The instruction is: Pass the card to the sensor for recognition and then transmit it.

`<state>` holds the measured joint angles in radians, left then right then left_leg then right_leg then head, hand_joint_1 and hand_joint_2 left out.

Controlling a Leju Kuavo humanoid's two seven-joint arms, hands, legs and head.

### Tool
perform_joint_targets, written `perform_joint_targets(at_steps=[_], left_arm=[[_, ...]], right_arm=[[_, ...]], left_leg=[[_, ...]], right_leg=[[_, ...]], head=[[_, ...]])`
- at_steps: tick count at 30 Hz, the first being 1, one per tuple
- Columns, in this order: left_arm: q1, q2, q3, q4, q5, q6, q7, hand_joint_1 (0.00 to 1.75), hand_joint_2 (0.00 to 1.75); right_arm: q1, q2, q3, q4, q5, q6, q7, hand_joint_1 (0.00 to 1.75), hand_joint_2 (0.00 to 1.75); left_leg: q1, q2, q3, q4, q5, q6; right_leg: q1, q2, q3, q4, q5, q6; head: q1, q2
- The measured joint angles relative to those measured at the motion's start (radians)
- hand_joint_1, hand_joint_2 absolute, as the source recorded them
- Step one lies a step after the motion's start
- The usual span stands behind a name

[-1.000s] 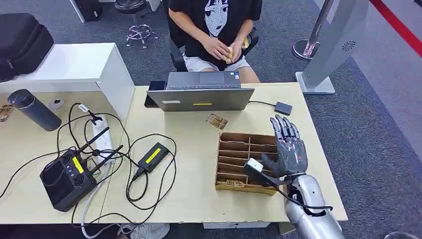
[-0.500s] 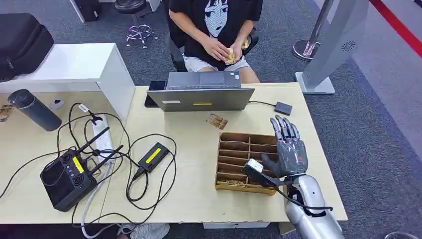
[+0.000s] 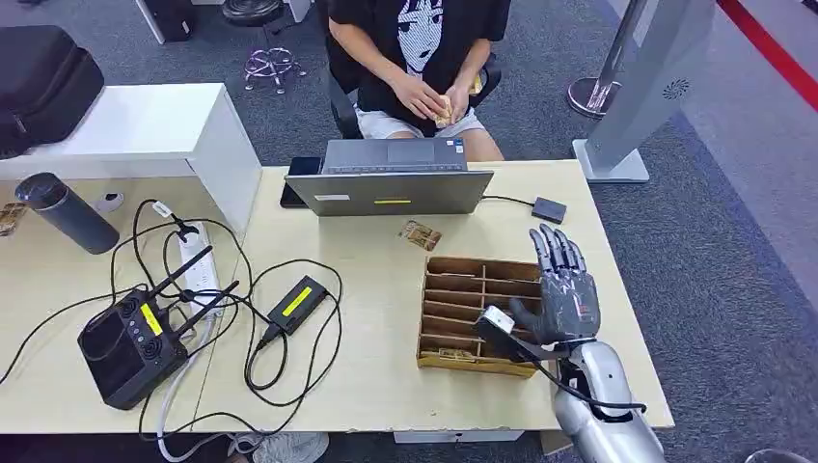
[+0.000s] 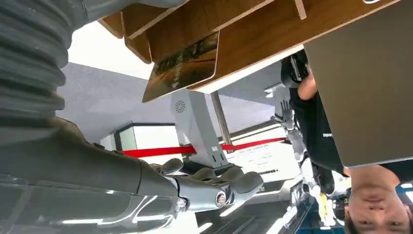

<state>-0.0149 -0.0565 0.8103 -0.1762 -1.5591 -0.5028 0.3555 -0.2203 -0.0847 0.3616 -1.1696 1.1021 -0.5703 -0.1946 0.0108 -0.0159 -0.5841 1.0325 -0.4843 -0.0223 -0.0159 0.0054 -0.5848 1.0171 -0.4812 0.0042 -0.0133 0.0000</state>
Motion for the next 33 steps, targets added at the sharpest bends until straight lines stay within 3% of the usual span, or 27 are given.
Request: perform_joint_targets(at_steps=[9, 10, 11, 17, 18, 19, 20, 33], left_arm=[[0.000, 0.000, 0.000, 0.000, 0.000, 0.000, 0.000, 0.00, 1.75], [0.000, 0.000, 0.000, 0.000, 0.000, 0.000, 0.000, 0.00, 1.75], [0.000, 0.000, 0.000, 0.000, 0.000, 0.000, 0.000, 0.00, 1.75], [0.000, 0.000, 0.000, 0.000, 0.000, -0.001, 0.000, 0.00, 1.75], [0.000, 0.000, 0.000, 0.000, 0.000, -0.001, 0.000, 0.00, 1.75], [0.000, 0.000, 0.000, 0.000, 0.000, -0.001, 0.000, 0.00, 1.75], [0.000, 0.000, 0.000, 0.000, 0.000, -0.001, 0.000, 0.00, 1.75], [0.000, 0.000, 0.000, 0.000, 0.000, -0.001, 0.000, 0.00, 1.75]], right_arm=[[0.000, 0.000, 0.000, 0.000, 0.001, 0.001, 0.000, 0.02, 1.75], [0.000, 0.000, 0.000, 0.000, 0.002, 0.002, 0.000, 0.94, 1.75], [0.000, 0.000, 0.000, 0.000, 0.002, 0.002, 0.000, 1.27, 1.75], [0.005, 0.000, 0.000, 0.000, 0.004, 0.005, -0.002, 1.27, 1.75], [0.005, 0.000, 0.000, 0.000, 0.004, 0.006, -0.002, 1.38, 1.75], [0.005, 0.000, 0.000, 0.000, 0.004, 0.007, -0.002, 1.64, 1.75], [0.005, 0.000, 0.000, 0.000, 0.004, 0.007, -0.002, 1.71, 1.75], [0.006, 0.000, 0.000, 0.000, 0.004, 0.008, -0.002, 1.75, 1.75]], left_leg=[[0.000, 0.000, 0.000, 0.000, 0.000, 0.000], [0.000, 0.000, 0.000, 0.000, 0.000, 0.000], [0.000, 0.000, 0.000, 0.000, 0.000, 0.000], [0.000, 0.000, 0.000, 0.000, 0.000, 0.000], [0.000, 0.000, 0.000, 0.000, 0.000, 0.000], [0.000, 0.000, 0.000, 0.000, 0.000, 0.000], [0.000, 0.000, 0.000, 0.000, 0.000, 0.000], [0.000, 0.000, 0.000, 0.000, 0.000, 0.000]], right_leg=[[0.000, 0.000, 0.000, 0.000, 0.000, 0.000], [0.000, 0.000, 0.000, 0.000, 0.000, 0.000], [0.000, 0.000, 0.000, 0.000, 0.000, 0.000], [0.000, 0.000, 0.000, 0.000, 0.000, 0.000], [0.000, 0.000, 0.000, 0.000, 0.000, 0.000], [0.000, 0.000, 0.000, 0.000, 0.000, 0.000], [0.000, 0.000, 0.000, 0.000, 0.000, 0.000], [0.000, 0.000, 0.000, 0.000, 0.000, 0.000]], head=[[0.000, 0.000], [0.000, 0.000], [0.000, 0.000], [0.000, 0.000], [0.000, 0.000], [0.000, 0.000], [0.000, 0.000], [0.000, 0.000]])
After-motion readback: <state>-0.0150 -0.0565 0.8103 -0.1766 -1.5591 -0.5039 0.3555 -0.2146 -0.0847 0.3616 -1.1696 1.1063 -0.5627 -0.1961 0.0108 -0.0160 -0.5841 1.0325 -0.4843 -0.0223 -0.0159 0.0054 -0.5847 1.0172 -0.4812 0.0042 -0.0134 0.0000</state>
